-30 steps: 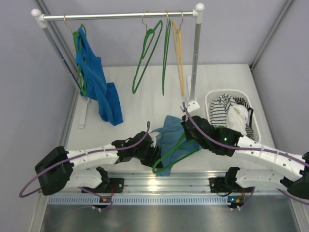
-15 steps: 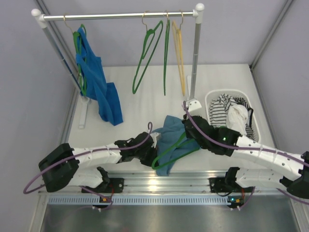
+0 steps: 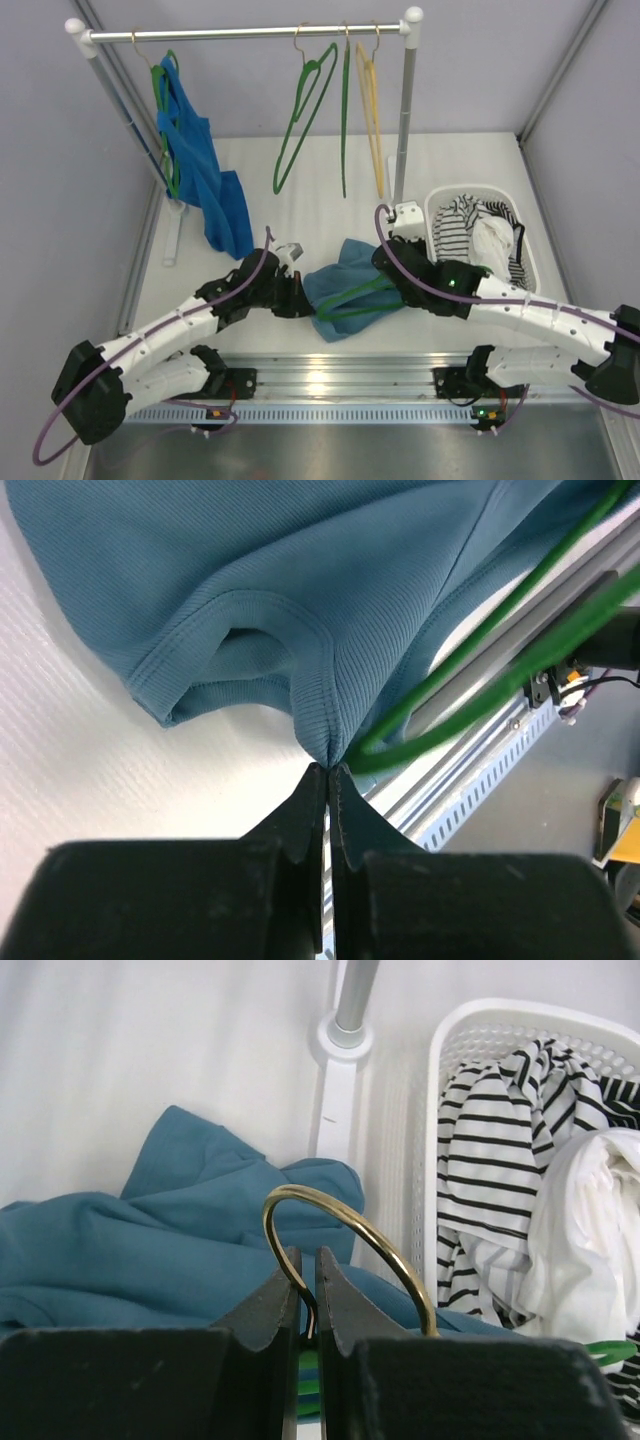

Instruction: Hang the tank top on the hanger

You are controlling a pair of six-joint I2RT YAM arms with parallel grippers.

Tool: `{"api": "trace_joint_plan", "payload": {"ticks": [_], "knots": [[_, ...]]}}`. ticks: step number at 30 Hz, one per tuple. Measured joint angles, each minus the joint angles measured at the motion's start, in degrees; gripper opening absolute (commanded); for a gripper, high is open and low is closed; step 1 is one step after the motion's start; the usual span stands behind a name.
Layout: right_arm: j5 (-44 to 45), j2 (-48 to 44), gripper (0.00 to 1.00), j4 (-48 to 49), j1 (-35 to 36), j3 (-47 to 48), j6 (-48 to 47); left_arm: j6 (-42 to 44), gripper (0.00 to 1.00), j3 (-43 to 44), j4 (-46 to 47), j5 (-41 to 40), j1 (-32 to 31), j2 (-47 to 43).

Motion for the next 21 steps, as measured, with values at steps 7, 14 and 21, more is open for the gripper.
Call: {"api": "trace_joint_plan", "payload": {"ticks": [7,14,21], "knots": [[4.48,2.54,0.00,-1.81,-0.02,1.68,2.16,1.75,0.00,1.57,-4.55,2.64,2.62,-3.76],[5.70,2.38,0.00,-1.75,-0.07,1.68,2.25,2.14,0.00,1.95,-7.78,4.11,5.55,-6.93],[5.66,1.64,0.00,-1.42,-0.07,1.60,2.05,1.86,0.00,6.78,-8.98,4.07,5.81,-8.39]]}}
